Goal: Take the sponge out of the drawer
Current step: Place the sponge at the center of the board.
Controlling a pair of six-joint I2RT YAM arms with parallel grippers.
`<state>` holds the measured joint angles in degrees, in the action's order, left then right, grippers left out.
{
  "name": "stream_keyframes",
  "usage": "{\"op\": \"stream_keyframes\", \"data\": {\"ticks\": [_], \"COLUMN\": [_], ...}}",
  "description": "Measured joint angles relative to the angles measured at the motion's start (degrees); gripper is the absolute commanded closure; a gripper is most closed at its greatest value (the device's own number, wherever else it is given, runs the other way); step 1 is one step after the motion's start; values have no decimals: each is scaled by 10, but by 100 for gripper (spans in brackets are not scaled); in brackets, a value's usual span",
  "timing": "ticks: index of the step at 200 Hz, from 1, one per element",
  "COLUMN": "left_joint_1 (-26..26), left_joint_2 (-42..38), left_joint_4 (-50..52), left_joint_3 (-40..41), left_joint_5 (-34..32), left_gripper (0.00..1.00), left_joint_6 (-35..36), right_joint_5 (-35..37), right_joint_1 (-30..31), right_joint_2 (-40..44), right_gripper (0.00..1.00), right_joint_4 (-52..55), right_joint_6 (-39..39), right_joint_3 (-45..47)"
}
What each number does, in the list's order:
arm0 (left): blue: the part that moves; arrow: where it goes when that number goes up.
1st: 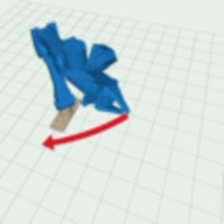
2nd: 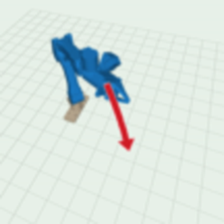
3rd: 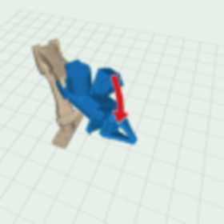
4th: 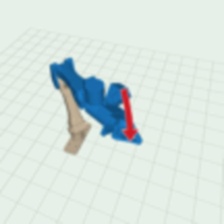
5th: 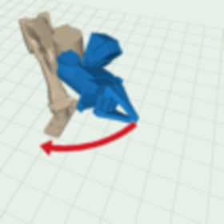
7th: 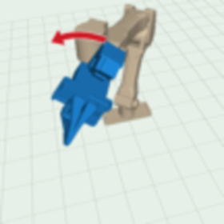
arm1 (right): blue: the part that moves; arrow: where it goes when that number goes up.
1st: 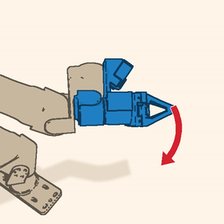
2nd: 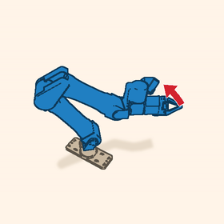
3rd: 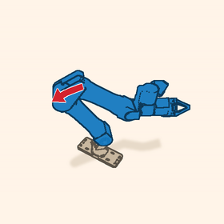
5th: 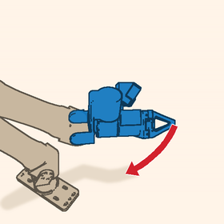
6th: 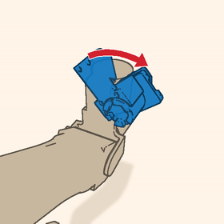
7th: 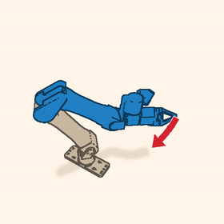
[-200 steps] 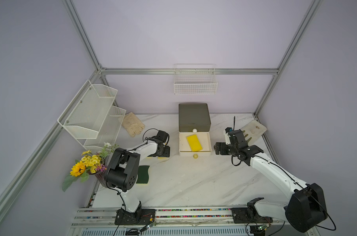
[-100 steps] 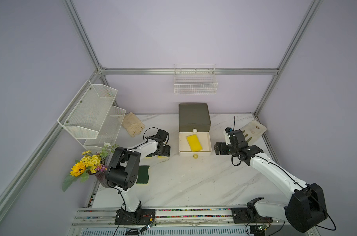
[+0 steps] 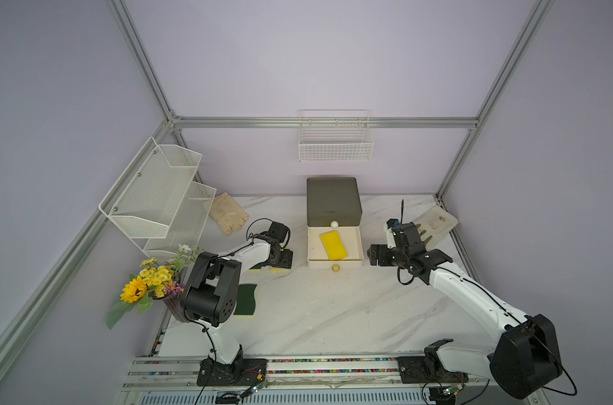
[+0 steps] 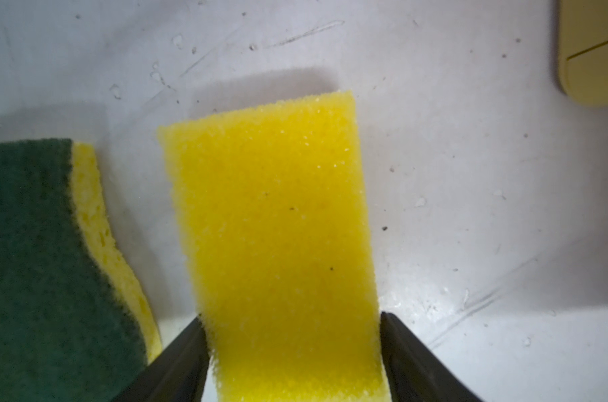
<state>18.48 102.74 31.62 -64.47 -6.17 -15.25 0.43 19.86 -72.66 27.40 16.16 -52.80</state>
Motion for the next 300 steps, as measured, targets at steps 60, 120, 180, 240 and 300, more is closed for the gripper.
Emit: {"op": "stream_keyframes", "data": {"ticks": [60, 120, 180, 240, 300], "left_joint_1": [0, 0, 10, 139, 240], "left_joint_2": [-70, -183, -247, -279, -181], "left_joint_4": [38, 76, 131, 169, 177], "left_joint_3": [-7, -20, -59, -124, -210], "left_joint_5": [0, 33, 65, 22, -35], "left_gripper": [10, 5, 2, 1, 0], "left_joint_6": [0, -6, -52, -112, -192], "right_joint_5": [0, -1, -1, -1, -1], "right_joint_1": [0, 0, 0, 0, 0], "right_joint_2": [0, 1, 1, 1, 1], "right_gripper": [8, 8, 8, 8, 8], "right_joint_4": [0, 0, 0, 0, -2], "right_joint_6": [0, 0, 0, 0, 0], "right_joint_3": [0, 0, 0, 0, 0]}}
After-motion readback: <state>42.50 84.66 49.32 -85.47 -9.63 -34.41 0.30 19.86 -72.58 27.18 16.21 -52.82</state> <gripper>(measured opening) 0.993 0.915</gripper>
